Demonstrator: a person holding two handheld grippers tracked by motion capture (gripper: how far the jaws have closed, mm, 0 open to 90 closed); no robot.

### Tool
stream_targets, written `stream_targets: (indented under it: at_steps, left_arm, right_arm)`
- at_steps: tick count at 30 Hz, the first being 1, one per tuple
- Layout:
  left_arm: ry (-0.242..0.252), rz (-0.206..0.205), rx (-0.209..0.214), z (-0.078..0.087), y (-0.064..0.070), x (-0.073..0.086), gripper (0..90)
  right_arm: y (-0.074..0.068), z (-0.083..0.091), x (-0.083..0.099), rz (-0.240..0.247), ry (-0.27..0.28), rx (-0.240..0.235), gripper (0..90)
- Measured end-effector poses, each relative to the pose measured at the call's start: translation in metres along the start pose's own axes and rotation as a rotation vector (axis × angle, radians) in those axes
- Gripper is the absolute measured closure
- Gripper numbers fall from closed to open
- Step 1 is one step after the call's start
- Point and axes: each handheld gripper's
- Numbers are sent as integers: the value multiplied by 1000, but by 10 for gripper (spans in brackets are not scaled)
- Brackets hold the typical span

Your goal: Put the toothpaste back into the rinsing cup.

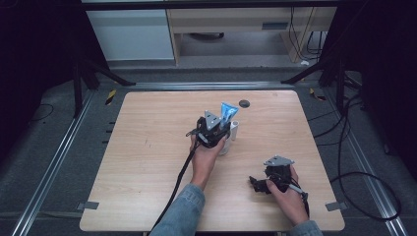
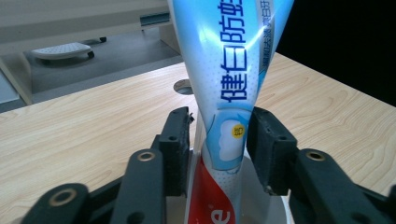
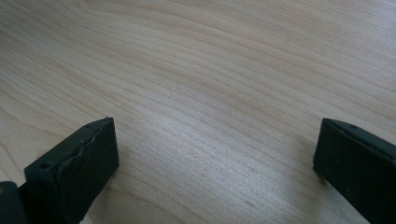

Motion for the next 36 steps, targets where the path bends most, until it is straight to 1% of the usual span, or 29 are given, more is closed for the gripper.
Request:
stream_targets:
  at_steps: [5,8,12,16,22,24,27,28,29,32,34,36]
  left_arm:
    - [0,3,-7,0,0,1,506]
    - [-4,-6,-14,1,0,2,457]
    - [-11,-2,-12,1,-2,3,407]
    - [-16,-7,-5,1,-1,4,386]
    - [-19,6,4,3,-2,2,324]
    - [-20,2,-3,4,-1,2,304]
    - [-23,-5,-10,5,-1,1,250]
    - [-24,-8,-17,5,0,1,214]
    - [-29,-15,-26,5,1,1,182]
    - [-50,-18,-23,6,1,1,120]
    - [-66,-27,-23,7,2,0,110]
    - [-78,-25,-16,9,2,0,101]
  right_arm:
    - [0,0,0,0,0,0,3]
    - [0,0,0,0,0,0,3]
    - [0,0,0,-1,0,-1,3]
    - [0,0,0,0,0,0,3]
    - [0,0,0,-1,-1,-1,3]
    - [0,0,0,0,0,0,3]
    - [0,0,0,-1,-1,-1,3]
    - [0,0,0,-1,-1,-1,3]
    - [0,0,0,-1,-1,-1,3]
    - [0,0,0,0,0,0,3]
    - [0,0,0,-2,-2,-1,3]
    - [0,0,0,-2,-2,0,3]
Point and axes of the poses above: each handheld gripper's, and its own axes: z roughly backward along the jaws, x roughly out of its underside, y roughly to its right, and after that the axes turned 3 degrees about -x, right-handed
